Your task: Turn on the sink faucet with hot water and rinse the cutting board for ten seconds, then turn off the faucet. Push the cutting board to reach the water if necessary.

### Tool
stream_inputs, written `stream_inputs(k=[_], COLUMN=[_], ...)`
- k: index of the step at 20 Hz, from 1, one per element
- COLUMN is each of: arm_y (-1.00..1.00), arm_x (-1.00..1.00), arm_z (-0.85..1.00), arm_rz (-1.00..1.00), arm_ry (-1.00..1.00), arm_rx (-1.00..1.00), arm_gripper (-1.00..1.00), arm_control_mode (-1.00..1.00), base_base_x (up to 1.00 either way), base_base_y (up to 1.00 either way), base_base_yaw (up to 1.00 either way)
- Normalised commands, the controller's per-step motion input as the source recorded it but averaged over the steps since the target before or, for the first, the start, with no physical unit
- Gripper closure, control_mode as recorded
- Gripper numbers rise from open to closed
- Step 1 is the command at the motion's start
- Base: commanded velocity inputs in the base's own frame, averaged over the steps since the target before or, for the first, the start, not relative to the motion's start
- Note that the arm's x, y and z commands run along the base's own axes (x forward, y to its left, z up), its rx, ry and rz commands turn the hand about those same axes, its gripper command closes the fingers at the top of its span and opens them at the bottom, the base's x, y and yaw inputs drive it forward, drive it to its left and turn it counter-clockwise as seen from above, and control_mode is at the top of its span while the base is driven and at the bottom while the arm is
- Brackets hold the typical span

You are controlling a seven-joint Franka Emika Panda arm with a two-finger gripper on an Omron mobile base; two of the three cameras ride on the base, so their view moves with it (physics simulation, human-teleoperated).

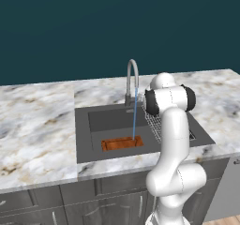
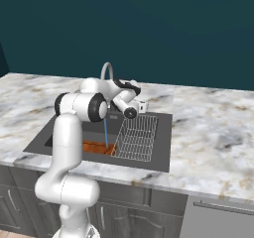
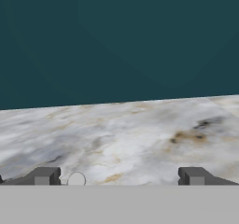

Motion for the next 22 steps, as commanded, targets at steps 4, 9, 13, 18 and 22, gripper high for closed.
stream_inputs(k=[4,9,13,18,22], arm_y=[0.0,0.0,0.0,0.0,0.0], arm_x=[0.0,0.0,0.0,0.0,0.0], arm_z=[0.0,0.0,0.0,0.0,0.0], arm_rz=[0.0,0.0,0.0,0.0,0.0], arm_ry=[0.0,0.0,0.0,0.0,0.0], arm_rx=[0.0,0.0,0.0,0.0,0.0], arm_gripper=[-1.0,-1.0,-1.0,-1.0,-1.0], arm_control_mode=[-1.0,-1.0,-1.0,-1.0,-1.0], base_base_x=[0.0,0.0,0.0,0.0,0.0], base_base_y=[0.0,0.0,0.0,0.0,0.0], base_base_yaw=[0.0,0.0,0.0,0.0,0.0])
